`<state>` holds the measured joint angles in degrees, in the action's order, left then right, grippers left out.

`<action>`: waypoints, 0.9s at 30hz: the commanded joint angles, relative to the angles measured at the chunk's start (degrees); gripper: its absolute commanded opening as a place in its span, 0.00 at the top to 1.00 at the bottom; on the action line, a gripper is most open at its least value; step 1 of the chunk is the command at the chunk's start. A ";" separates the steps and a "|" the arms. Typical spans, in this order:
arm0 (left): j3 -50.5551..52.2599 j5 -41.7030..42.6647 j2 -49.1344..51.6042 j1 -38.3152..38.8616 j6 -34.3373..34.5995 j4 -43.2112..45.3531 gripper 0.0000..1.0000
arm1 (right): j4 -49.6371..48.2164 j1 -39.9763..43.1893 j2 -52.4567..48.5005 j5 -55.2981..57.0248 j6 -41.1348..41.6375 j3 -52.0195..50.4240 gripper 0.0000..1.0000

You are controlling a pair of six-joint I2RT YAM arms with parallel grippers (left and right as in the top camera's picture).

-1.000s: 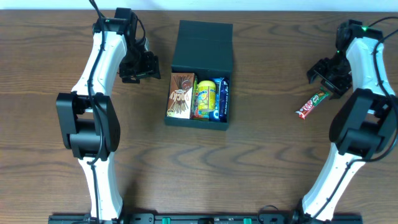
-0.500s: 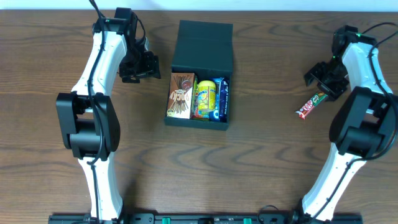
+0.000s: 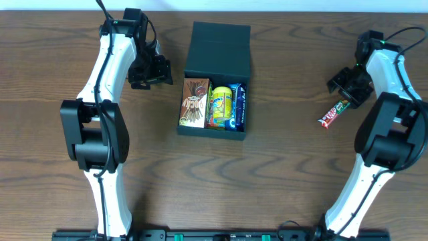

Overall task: Pack container
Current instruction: 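Grasp the KitKat bar upright with the right gripper and lift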

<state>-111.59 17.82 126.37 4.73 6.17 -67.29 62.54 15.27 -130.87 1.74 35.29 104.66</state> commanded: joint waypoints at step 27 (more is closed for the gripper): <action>-1.07 0.00 -0.83 0.17 0.26 -0.44 0.27 | -3.56 1.64 0.46 -2.43 -5.86 -3.21 0.71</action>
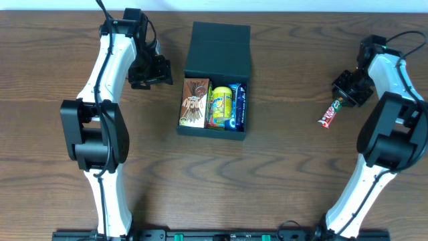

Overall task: Pack container
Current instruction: 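Grasp the KitKat bar upright with the right gripper and lift, then carry the KitKat bar left and lower it into the box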

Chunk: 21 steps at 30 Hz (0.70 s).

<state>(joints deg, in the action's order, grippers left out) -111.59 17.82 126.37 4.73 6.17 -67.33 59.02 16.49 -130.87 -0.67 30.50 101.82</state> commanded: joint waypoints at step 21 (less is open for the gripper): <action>-1.07 -0.02 -0.83 0.17 0.24 -0.39 0.27 | 3.32 -11.87 1.81 -13.79 -12.37 18.47 0.99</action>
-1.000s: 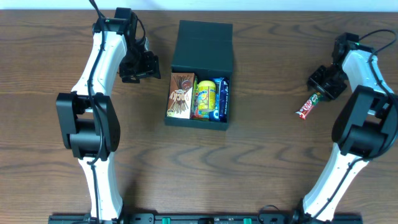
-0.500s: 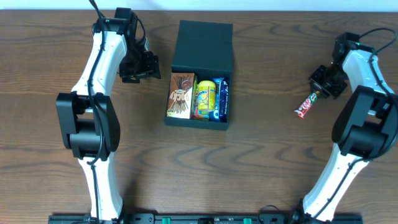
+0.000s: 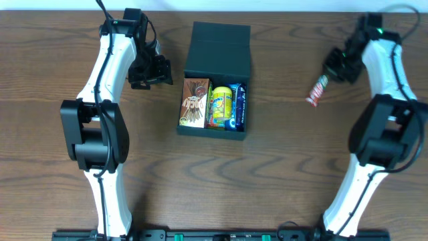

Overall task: Pack container
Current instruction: 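Carry the KitKat bar left and lower it into the box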

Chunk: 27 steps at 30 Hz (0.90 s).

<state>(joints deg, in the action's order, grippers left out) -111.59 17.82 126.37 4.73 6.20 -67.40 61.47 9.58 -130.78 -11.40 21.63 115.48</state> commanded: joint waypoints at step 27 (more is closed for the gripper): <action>-1.07 -0.04 -0.83 0.17 0.24 -0.94 0.24 | 18.34 -32.17 1.36 -6.97 0.61 12.33 0.99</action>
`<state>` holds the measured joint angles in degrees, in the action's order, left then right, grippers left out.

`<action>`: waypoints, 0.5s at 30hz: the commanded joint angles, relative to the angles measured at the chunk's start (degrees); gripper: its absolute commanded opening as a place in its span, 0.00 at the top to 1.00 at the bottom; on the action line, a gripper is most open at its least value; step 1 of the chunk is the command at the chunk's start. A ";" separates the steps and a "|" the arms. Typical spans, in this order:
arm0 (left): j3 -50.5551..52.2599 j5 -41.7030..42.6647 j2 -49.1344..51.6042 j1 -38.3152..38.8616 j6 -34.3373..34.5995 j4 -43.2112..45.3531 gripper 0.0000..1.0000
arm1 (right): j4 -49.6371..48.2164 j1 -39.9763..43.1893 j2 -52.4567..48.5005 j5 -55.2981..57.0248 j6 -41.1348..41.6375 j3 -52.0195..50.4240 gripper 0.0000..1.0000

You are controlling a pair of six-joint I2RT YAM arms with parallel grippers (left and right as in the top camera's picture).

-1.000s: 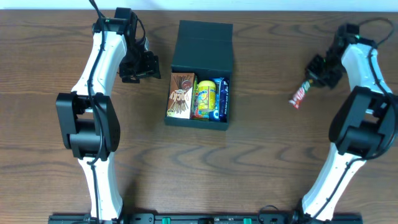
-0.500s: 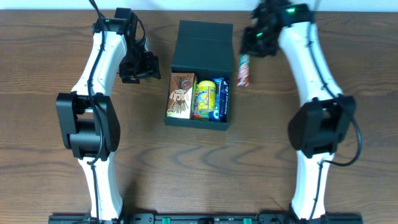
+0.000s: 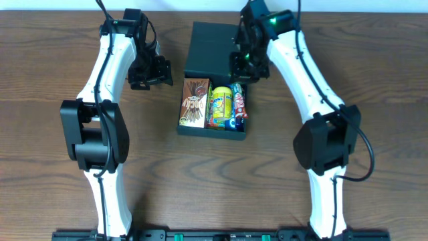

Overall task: Pack container
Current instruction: 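Carry the KitKat bar left and lower it into the box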

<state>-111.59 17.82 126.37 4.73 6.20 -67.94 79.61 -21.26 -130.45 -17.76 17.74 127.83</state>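
Note:
The black container (image 3: 194, 128) sits at mid-table with its lid (image 3: 217, 50) folded back. Inside lie a brown Pocky box (image 3: 194, 102), a yellow can (image 3: 221, 105) and a blue packet (image 3: 232, 123). A red KitKat bar (image 3: 239, 102) hangs along the container's right side, over the blue packet. My right gripper (image 3: 245, 72) is just above the bar's top end and appears shut on it. Left of the container, my left gripper (image 3: 162, 71) stands open and holds nothing.
The brown wooden table (image 3: 374, 154) stretches right and left of the container. Both white arms reach in from the near edge, and the right arm (image 3: 304, 73) slants across the table's right half.
My right gripper has moved far to the left with the KitKat bar, from the table's back right to over the container's right side. The left arm has not moved.
The KitKat bar lay on the table at the right, with my right gripper beside it. Then the gripper was down at the bar's end. Then the bar hung from it above the table, and now it is over the container.

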 commanded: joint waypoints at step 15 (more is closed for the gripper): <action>-1.07 -0.02 -0.83 0.17 0.22 -0.39 0.23 | 0.72 -2.45 0.96 5.95 11.56 -0.79 0.74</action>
<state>-111.59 17.82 126.37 4.73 6.17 -67.96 80.14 -23.38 -130.45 -12.93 27.88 127.63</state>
